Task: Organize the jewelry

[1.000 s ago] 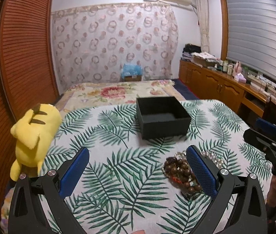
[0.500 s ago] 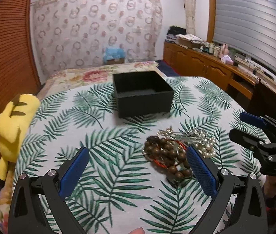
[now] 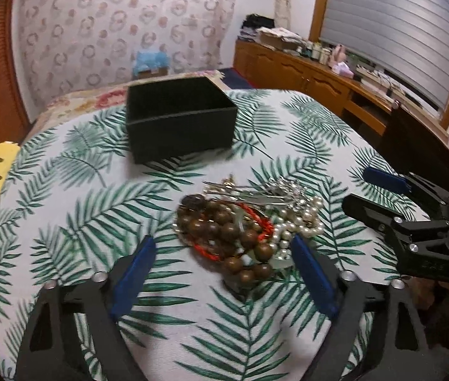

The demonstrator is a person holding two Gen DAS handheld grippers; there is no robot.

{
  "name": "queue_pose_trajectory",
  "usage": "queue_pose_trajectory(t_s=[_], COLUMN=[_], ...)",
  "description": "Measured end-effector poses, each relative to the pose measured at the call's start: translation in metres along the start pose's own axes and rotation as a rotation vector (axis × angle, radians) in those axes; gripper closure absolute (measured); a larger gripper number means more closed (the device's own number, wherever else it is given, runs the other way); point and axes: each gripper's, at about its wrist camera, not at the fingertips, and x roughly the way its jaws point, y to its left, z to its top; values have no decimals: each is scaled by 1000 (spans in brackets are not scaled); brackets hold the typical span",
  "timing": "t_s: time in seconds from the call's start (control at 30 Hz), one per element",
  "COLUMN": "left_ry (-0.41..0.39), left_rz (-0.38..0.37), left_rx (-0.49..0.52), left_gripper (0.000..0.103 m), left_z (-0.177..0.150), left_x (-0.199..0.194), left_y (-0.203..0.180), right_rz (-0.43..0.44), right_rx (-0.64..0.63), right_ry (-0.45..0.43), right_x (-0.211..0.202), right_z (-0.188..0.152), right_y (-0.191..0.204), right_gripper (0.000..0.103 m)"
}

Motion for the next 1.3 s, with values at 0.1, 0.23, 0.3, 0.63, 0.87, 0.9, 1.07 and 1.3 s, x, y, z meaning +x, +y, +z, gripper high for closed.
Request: queue_pose_trajectory(t_s=[0.1, 0.23, 0.3, 0.63, 0.87, 0.9, 1.07, 1.3], left_ry=[24, 35, 39, 22, -2, -4, -51, -144], left_rz=[-31, -43, -29, -43, -31, -33, -38, -6], left_rx=[1, 8, 12, -46, -82, -91, -128, -121], left_gripper=[45, 52, 52, 75, 84, 84, 85, 85], left_z=[0, -1, -1, -6, -10, -11, -9, 0], left_x=[7, 14, 18, 13, 1, 1, -11, -38], left_y=[-4, -10, -12, 8, 24, 27, 38, 41], right_rz=[2, 4, 5, 3, 8, 11, 37, 82], right_rx=[-2, -6, -8, -14, -23, -25, -36, -59], right_ry=[5, 9, 11, 14, 20, 22, 37, 83], right_x=[1, 3, 3, 4, 6, 6, 8, 14], right_z=[-2, -3, -3, -4, -6, -6, -7, -9], right_y=[0, 1, 3, 5, 9, 10, 14, 22], right_gripper=[24, 24, 24, 24, 24, 24, 28, 49])
